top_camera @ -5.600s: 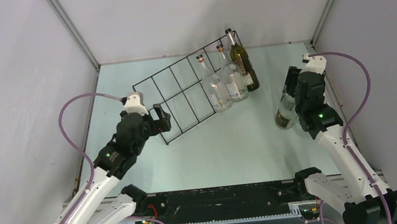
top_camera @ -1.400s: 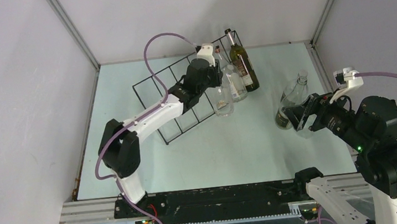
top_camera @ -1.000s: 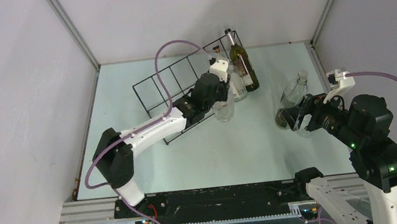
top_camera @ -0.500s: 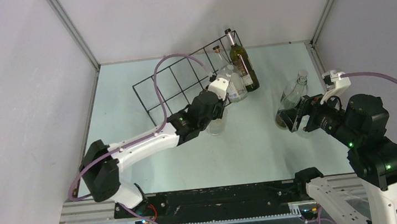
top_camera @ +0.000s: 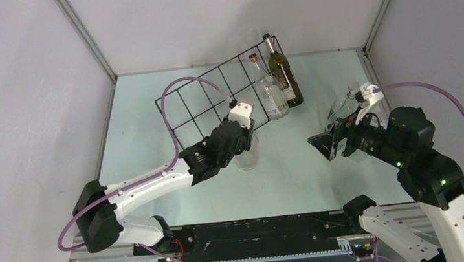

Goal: Take the wine bottle off the wine rack

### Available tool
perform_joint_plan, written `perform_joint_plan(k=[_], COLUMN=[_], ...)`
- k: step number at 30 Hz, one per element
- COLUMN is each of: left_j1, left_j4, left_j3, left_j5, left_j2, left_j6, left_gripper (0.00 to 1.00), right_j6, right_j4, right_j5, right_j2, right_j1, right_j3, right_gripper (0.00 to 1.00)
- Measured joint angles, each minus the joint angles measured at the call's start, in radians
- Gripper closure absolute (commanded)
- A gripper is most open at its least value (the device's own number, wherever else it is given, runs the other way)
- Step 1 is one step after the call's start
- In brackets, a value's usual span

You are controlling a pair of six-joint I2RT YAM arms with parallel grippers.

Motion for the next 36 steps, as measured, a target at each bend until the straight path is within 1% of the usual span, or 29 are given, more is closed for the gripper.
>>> perform_joint_plan(k=[3,6,8,10,11,12,13,14,15,16,17,22,23,25,27,32,36], left_j1=[0.0,0.0,0.0,0.0,-0.001,-0.002,-0.002,-0.002,-0.002,-0.002,-0.002,-0.003,-0.004,-0.003,-0.004,-0.004,-0.004], left_j4=[-0.013,-0.032,-0.051,-0.063,-0.065,-0.065,-0.068,-0.066,-0.065,-0.066,-0.066,-0.026,-0.019,-0.005,0.002,-0.006,-0.029], left_j3=[-0.009,-0.021,-0.023,-0.025,-0.028,-0.032,-0.037,-0.045,-0.048,-0.053,-0.057,-0.06,-0.06,-0.06,-0.06,-0.06,-0.068], left_j5=[-0.001,0.004,0.01,0.014,0.014,0.014,0.014,0.014,0.014,0.013,0.011,0.009,0.009,0.009,0.006,0.003,-0.019], left_j2=[-0.016,-0.04,-0.054,-0.063,-0.068,-0.074,-0.08,-0.088,-0.093,-0.099,-0.103,-0.129,-0.134,-0.14,-0.142,-0.158,-0.258], left_j6=[-0.021,-0.043,-0.053,-0.063,-0.066,-0.069,-0.07,-0.072,-0.073,-0.076,-0.079,-0.087,-0.087,-0.089,-0.094,-0.099,-0.105], left_gripper=[0.92,0.97,0.97,0.92,0.84,0.79,0.68,0.63,0.55,0.51,0.46,0.33,0.24,0.17,0.14,0.11,0.1], right_j6=[0.004,0.008,0.007,0.004,0.0,-0.005,-0.012,-0.018,-0.024,-0.033,-0.037,-0.061,-0.065,-0.072,-0.078,-0.091,-0.095], right_j4=[0.02,0.036,0.047,0.061,0.071,0.079,0.09,0.1,0.11,0.122,0.129,0.167,0.171,0.179,0.188,0.222,0.247], right_j5=[0.07,0.156,0.219,0.27,0.296,0.318,0.344,0.365,0.382,0.399,0.409,0.448,0.455,0.469,0.485,0.513,0.524], right_j2=[0.027,0.06,0.084,0.105,0.112,0.116,0.121,0.124,0.127,0.132,0.136,0.168,0.173,0.177,0.172,0.139,0.137], right_j1=[0.122,0.268,0.369,0.441,0.476,0.504,0.539,0.565,0.588,0.609,0.62,0.644,0.645,0.646,0.647,0.647,0.647], right_j3=[-0.008,-0.018,-0.026,-0.036,-0.046,-0.056,-0.071,-0.085,-0.097,-0.11,-0.118,-0.152,-0.155,-0.159,-0.169,-0.211,-0.224], right_gripper=[0.2,0.2,0.2,0.19,0.19,0.19,0.18,0.18,0.17,0.17,0.17,0.15,0.15,0.14,0.13,0.12,0.11])
